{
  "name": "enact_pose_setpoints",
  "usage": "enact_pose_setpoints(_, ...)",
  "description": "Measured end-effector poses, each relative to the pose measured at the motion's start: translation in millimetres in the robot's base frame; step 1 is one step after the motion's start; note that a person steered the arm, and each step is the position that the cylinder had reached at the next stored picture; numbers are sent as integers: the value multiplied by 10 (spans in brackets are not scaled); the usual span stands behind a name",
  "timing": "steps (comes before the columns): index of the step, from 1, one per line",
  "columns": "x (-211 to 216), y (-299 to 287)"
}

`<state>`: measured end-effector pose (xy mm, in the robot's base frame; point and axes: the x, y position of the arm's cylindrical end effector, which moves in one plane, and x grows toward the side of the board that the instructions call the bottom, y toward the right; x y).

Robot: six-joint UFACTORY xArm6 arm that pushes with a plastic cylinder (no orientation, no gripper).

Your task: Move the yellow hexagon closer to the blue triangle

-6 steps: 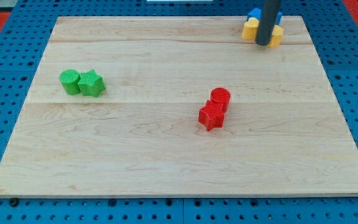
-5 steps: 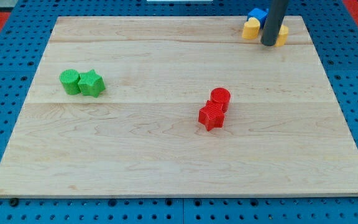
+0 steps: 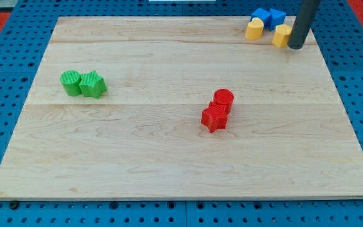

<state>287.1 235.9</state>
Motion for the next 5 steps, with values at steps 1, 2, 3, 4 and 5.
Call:
enact_pose_setpoints(1,-97,0)
enact_pose_setpoints(2,-188,0)
enact_pose_setpoints(3,-254,0)
enact_pose_setpoints(4,-334,0)
enact_pose_setpoints(5,-384,0)
